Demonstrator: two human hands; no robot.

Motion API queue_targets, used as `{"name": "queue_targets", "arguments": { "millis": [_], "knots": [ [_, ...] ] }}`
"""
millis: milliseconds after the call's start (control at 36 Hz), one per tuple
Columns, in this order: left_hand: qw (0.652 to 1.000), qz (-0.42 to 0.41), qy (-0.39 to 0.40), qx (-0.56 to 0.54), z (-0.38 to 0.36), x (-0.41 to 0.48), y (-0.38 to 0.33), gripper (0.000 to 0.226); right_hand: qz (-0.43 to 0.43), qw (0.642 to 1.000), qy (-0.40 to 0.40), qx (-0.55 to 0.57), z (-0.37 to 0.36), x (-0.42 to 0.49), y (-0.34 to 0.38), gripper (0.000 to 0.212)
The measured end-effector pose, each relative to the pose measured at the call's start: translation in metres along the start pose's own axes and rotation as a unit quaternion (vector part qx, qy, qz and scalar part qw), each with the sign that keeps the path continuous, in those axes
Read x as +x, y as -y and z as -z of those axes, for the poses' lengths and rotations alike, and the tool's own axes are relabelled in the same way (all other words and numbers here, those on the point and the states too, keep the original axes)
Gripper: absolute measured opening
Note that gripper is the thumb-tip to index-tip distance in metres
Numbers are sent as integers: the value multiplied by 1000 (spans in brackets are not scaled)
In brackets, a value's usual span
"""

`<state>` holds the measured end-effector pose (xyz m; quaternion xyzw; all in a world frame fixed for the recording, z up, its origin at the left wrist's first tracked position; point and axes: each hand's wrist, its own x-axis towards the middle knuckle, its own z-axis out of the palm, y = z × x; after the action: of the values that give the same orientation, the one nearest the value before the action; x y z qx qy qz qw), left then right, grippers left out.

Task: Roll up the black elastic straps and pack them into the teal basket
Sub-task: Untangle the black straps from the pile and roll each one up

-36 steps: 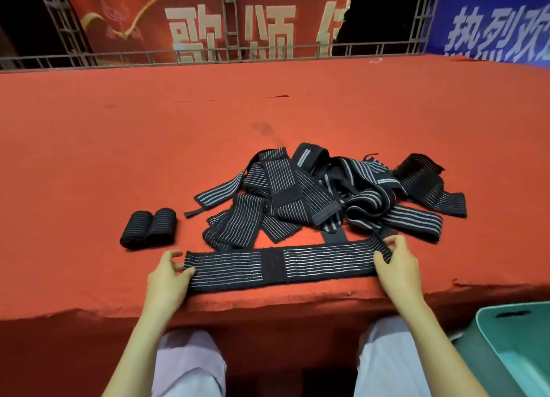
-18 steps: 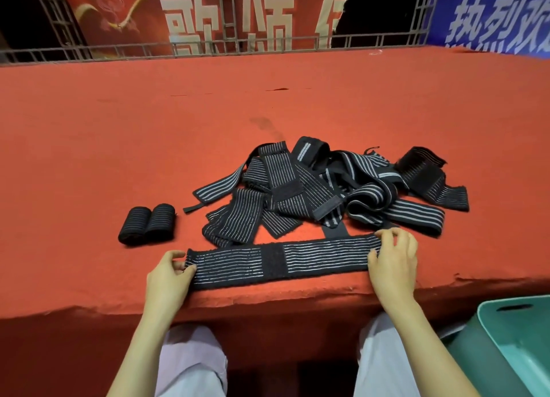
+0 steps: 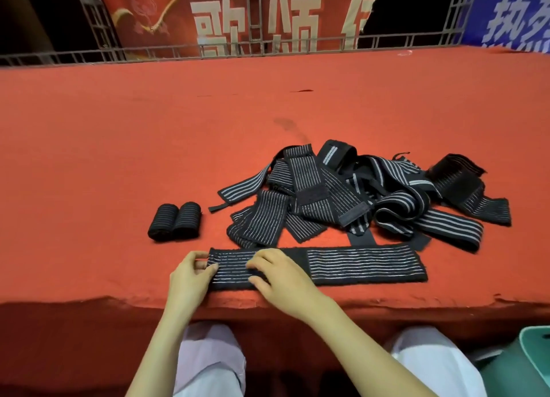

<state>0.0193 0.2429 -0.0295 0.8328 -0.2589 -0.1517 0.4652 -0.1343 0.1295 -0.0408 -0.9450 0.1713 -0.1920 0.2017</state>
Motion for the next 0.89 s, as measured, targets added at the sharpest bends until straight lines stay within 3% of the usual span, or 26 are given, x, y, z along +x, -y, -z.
{"name": "queue_targets", "arguments": {
  "millis": [194,278,361,417,500,611,722,806,889],
  "knots": [
    [1000,-4,-8,16,-2,2,2,21,-10,999,11,-31,-22,15,-3,53],
    [996,-33,-36,79,-5,2,5,25,-19,999,22,-23,-22,14,-4,60],
    [976,-60,-69,195,-5,4,14,31,-18,999,7,-26,-24,10,-3,54],
    [969,-37,-59,239,-4,4,17,28,-5,999,-33,-39,-28,7,-3,44],
    [973,13,-17,230,-3,5,17,25,7,996,-70,-62,-31,7,-3,34],
    [980,26,-18,194,-2,3,11,19,-3,995,-70,-78,-31,7,-2,32],
    [985,-11,-35,166,-8,-5,4,15,-30,999,-1,-45,-24,14,1,48],
    [981,-44,-52,183,-12,-10,0,16,-39,998,30,-49,-13,30,0,40],
    [986,-25,-50,158,-11,-8,1,19,-78,993,25,-82,-10,50,-1,42]
  ]
}}
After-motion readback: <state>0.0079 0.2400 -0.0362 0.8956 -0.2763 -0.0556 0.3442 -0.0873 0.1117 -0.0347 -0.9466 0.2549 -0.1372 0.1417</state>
